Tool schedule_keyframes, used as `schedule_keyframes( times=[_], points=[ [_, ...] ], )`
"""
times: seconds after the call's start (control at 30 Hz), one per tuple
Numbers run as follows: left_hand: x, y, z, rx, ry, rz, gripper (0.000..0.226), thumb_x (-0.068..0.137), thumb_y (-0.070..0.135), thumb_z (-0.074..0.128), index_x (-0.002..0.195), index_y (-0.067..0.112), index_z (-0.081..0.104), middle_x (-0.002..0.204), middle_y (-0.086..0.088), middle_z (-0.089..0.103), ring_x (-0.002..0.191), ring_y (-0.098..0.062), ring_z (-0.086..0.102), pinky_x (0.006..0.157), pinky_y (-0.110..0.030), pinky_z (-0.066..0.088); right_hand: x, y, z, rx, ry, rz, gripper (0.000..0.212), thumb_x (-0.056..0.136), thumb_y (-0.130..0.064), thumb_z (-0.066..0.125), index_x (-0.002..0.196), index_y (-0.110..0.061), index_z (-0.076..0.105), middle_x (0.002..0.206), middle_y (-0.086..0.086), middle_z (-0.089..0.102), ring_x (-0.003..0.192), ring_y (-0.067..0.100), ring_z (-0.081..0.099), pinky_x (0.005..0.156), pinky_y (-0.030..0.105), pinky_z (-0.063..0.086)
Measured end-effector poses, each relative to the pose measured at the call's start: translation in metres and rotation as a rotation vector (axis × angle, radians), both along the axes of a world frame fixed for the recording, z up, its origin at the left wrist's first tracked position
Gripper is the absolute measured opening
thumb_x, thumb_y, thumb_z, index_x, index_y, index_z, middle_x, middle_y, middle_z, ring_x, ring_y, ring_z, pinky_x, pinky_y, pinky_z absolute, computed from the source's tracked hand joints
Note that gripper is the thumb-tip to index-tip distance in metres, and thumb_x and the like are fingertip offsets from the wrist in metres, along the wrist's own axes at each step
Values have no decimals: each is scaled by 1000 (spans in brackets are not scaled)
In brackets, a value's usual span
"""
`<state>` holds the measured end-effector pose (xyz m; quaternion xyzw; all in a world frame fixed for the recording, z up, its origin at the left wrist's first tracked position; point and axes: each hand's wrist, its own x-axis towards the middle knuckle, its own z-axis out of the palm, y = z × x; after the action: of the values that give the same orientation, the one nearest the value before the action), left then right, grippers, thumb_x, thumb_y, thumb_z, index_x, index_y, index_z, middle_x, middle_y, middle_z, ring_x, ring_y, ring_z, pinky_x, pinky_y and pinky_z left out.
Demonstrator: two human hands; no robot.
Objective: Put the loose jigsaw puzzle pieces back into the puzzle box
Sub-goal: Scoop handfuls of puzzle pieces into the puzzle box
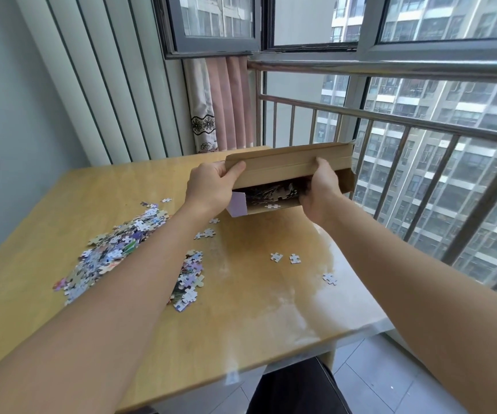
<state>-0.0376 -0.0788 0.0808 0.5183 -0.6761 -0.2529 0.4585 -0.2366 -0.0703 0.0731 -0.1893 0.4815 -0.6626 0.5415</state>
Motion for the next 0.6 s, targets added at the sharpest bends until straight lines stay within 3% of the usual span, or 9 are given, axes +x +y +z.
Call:
schedule_keyframes(
  times=[0.07,0.13,0.2,0.27,0.33,0.43,0.5,0.6],
  points=[
    [1,0,1,-10,16,9,27,95,50,61,78,32,73,77,3,71,76,-18,57,71,-35,49,0,9,-4,35,356,21,21,100,-30,45,106,-15,58,104,4,65,96,19,61,84,31,51],
    [3,1,3,-23,31,15,28,95,50,60,78,32,73,84,-3,74,80,-20,59,76,-40,52,-4,21,-12,-39,902,11,17,96,-20,48,90,-17,63,90,0,65,83,17,57,71,20,47],
    [4,1,6,-33,47,22,28,95,49,61,79,31,74,90,-9,74,81,-20,59,81,-44,52,-8,35,-22,-281,1425,-28,22,92,-20,54,104,-15,72,102,-3,70,93,14,62,81,16,49],
    [4,0,9,-33,57,28,31,95,49,61,82,25,76,93,-10,74,84,-25,62,84,-45,52,-8,44,-27,-490,1715,64,34,92,-28,59,123,-18,69,121,-2,69,108,14,64,96,30,53],
    [5,-1,12,-23,67,28,34,95,48,61,88,19,76,95,-8,75,94,-30,65,88,-46,51,-5,41,-29,-512,1957,263,46,93,-37,62,137,-22,60,133,-1,64,119,19,61,102,39,51],
    [5,-1,18,-11,73,3,28,95,48,61,87,26,76,94,0,76,99,-26,66,91,-45,53,-2,26,-22,-371,2176,392,65,92,-47,64,150,-23,44,142,1,58,127,22,55,108,40,45],
    [6,-2,24,-9,90,-11,35,95,49,62,90,18,77,95,-6,76,98,-28,66,91,-46,52,-3,15,-9,-340,2160,401,64,91,-42,66,149,-22,45,135,2,63,120,22,60,100,37,51],
    [9,-4,30,-41,113,-6,41,95,48,62,92,10,76,91,-11,74,79,-21,62,79,-37,51,-8,10,9,-426,2065,314,55,90,-29,68,143,-21,54,130,0,65,115,21,62,93,34,54]
  ],
)
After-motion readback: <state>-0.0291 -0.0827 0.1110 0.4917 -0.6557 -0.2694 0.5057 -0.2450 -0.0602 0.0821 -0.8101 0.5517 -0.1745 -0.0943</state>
